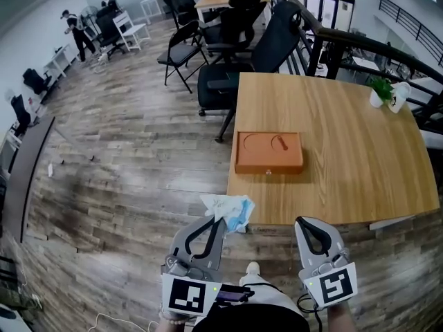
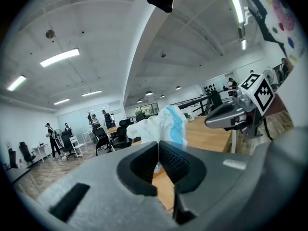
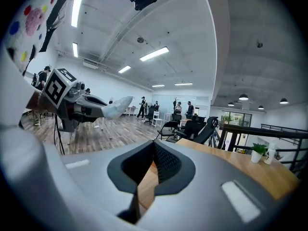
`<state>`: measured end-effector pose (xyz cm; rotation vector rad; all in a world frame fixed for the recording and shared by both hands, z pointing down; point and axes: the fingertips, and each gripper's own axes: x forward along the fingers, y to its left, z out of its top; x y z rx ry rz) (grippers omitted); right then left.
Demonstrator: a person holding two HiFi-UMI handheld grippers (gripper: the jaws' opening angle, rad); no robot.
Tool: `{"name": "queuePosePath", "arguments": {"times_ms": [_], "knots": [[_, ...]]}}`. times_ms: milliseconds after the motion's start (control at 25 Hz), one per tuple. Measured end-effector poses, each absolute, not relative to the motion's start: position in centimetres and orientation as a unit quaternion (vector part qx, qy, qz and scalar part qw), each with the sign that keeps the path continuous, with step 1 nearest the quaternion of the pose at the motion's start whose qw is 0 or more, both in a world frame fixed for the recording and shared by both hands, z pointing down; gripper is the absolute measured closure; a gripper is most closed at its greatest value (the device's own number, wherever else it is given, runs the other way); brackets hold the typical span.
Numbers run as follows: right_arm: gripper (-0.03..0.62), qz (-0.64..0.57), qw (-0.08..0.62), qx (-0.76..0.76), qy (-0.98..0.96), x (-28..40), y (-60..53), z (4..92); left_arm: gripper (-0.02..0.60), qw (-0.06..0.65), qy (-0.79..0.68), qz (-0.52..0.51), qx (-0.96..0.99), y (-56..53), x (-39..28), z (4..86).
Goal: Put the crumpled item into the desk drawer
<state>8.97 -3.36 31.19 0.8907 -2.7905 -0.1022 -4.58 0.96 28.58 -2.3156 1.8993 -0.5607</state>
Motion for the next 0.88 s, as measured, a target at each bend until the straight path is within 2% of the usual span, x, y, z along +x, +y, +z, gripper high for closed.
{"name": "queuePosePath", "arguments": {"times_ms": [880], "knots": [[0.588, -0.021, 0.104, 0.336, -0.936, 7.8, -6.6, 31.5, 0.568, 0.042, 0.590, -0.174, -0.787, -3.7, -4.9, 29.0]]}}
